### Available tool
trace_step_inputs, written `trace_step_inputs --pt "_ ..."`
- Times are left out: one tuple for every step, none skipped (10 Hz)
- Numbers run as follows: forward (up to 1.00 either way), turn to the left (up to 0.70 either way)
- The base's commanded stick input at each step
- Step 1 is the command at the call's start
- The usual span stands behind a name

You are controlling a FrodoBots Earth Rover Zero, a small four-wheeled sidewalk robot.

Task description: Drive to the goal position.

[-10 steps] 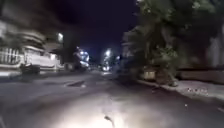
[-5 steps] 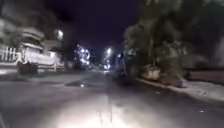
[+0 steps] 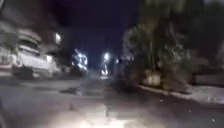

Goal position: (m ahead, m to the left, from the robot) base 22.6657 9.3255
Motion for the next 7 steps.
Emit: trace_step_inputs --pt "0.7 -0.35" --pt "0.7 -0.18" --pt "0.7 0.0" --pt "0.7 0.0" --pt "0.7 0.0" --pt "0.7 0.0" --pt "0.7 0.0"
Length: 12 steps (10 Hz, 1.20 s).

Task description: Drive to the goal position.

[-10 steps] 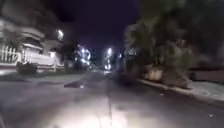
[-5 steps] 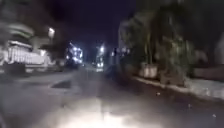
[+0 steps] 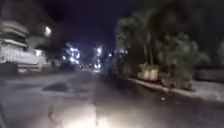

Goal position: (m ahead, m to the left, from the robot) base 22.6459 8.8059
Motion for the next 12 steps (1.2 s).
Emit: trace_step_inputs --pt "0.7 0.0" --pt "0.7 0.0" --pt "0.7 0.0" --pt "0.7 0.0" --pt "0.7 0.0" --pt "0.7 0.0" --pt "0.7 0.0" --pt "0.7 0.0" --pt "0.7 0.0" --pt "0.7 0.0" --pt "0.7 0.0" --pt "0.7 0.0"
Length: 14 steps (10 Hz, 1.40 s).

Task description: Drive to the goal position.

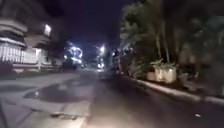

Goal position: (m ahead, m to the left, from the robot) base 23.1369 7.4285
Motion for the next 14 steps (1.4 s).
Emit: trace_step_inputs --pt "0.7 0.0" --pt "0.7 0.0" --pt "0.7 0.0" --pt "0.7 0.0" --pt "0.7 0.0" --pt "0.7 0.0" --pt "0.7 0.0" --pt "0.7 0.0" --pt "0.7 0.0" --pt "0.7 0.0" --pt "0.7 0.0" --pt "0.7 0.0" --pt "0.7 0.0" --pt "0.7 0.0"
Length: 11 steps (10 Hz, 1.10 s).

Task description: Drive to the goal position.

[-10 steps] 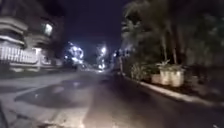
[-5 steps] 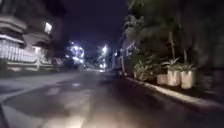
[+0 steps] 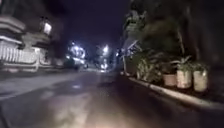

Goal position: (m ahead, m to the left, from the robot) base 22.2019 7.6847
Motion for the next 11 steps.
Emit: trace_step_inputs --pt "0.7 0.0" --pt "0.7 0.0" --pt "0.7 0.0" --pt "0.7 0.0" --pt "0.7 0.0" --pt "0.7 0.0" --pt "0.7 0.0" --pt "0.7 0.0" --pt "0.7 0.0" --pt "0.7 0.0" --pt "0.7 0.0"
